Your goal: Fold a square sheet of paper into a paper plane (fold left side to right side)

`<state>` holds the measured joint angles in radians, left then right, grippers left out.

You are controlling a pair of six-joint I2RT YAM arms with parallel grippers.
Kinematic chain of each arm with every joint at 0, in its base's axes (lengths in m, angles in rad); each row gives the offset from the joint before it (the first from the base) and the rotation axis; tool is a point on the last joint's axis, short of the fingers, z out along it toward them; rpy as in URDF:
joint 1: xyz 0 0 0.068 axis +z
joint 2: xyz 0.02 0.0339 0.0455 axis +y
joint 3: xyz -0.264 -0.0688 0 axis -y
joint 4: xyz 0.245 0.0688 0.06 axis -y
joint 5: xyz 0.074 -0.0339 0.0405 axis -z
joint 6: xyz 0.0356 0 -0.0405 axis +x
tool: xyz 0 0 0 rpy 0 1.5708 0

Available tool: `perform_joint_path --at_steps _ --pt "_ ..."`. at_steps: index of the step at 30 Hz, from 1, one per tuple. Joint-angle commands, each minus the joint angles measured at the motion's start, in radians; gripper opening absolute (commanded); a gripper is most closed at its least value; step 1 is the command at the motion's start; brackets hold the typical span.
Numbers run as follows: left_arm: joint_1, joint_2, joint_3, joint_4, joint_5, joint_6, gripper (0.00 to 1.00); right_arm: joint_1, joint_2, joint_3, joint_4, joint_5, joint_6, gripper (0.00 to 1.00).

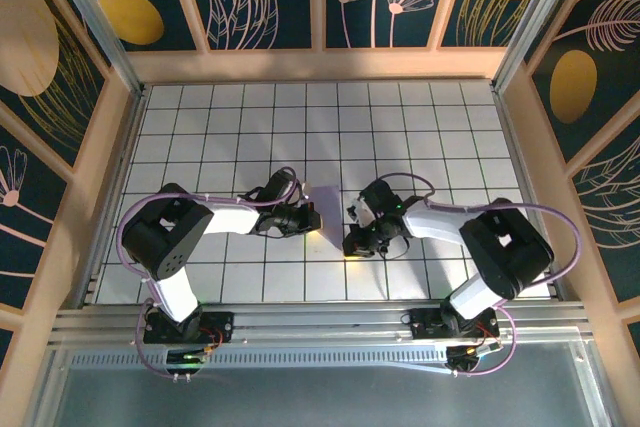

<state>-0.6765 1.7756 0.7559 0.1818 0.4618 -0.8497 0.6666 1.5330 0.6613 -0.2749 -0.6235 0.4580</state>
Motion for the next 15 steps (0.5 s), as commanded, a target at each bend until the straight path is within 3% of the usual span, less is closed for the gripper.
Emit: perform_joint_path --at_steps 1,9,15 --pt "0.0 0.025 0.005 -0.061 -0.052 0.017 0.0 -0.025 -0.069 0.049 -0.047 -0.045 -0.02 0.0" --pt "0.0 0.019 0.007 -0.062 -0.048 0.021 0.0 -0.019 0.051 0.087 0.148 -0.037 0.058 0.0" --pt "0.0 0.022 0.008 -0.061 -0.046 0.023 0.0 -0.015 0.12 0.085 0.164 0.013 0.064 0.0"
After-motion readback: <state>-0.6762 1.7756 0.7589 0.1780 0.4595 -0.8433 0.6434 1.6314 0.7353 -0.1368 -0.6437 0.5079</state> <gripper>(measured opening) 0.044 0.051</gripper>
